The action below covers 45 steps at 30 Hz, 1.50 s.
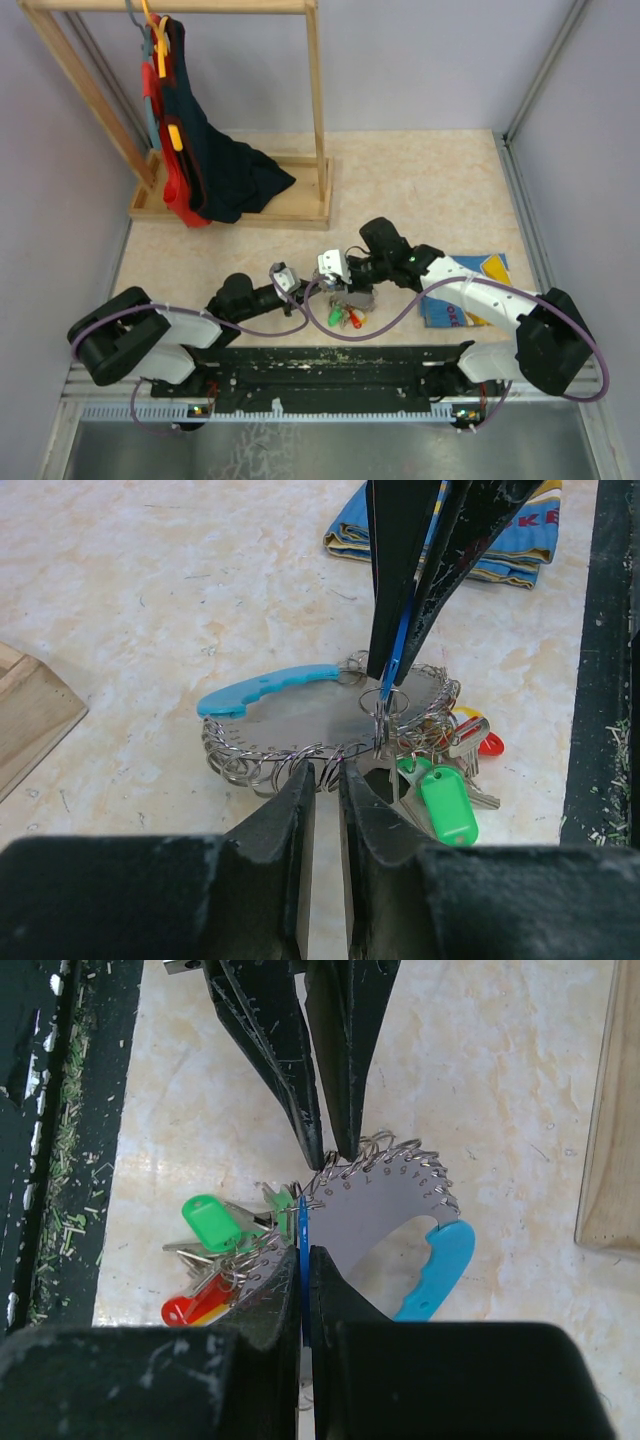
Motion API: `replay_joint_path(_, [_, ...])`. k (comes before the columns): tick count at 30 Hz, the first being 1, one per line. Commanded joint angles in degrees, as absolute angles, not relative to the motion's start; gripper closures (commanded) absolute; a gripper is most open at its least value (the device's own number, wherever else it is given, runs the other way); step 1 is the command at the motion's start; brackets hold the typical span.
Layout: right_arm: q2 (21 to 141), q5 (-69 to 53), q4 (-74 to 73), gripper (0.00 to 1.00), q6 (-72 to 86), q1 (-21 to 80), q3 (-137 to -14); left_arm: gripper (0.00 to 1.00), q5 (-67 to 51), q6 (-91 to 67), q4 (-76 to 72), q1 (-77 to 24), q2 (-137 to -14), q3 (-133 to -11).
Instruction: Remove the keys from the keyring
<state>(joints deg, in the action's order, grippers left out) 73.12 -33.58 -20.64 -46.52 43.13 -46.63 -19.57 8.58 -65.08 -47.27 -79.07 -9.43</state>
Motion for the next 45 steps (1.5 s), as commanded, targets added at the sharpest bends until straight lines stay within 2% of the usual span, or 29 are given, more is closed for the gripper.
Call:
replay_joint_path(1, [71.2, -36.1, -18.7, 1.0, -47.3, 42.5, -49.9, 0.79, -20.2, 7.7, -65.9, -47.4, -77.9, -8.9])
replay_joint_path(19, [71.4, -36.3, -18.8, 1.0, -47.0, 42.5, -50.1, 0.78, -20.3, 2.6, -63.7, -50.7, -67.3, -4.1])
replay_joint_path(22, [71.4, -36.4, -18.8, 1.0, -47.0, 42.5, -50.1, 0.8, -19.2, 3.3, -63.7, -51.2, -68.9, -4.7])
replay_joint_path(28, [71.3, -36.3, -18.8, 1.0, -47.0, 42.5, -50.1, 0.92, -17.6, 4.3, -65.9, -51.4, -74.7, -6.7])
replay_joint_path(32, [71.4, -36.5, -18.8, 1.0, -47.0, 42.5, -50.0, 0.96, -16.6, 4.1, -66.9, -52.0, -77.2, -7.9])
replay_joint_path(40, [71.4, -36.7, -18.9, 1.0, -47.0, 42.5, -50.0, 0.96, -14.5, 3.5, -66.8, -53.0, -81.1, -9.7])
replay_joint_path(45, [71.4, -36.7, -18.9, 1.0, -47.0, 42.4, -50.0, 0.91, -16.1, 3.3, -66.5, -53.3, -82.5, -10.0])
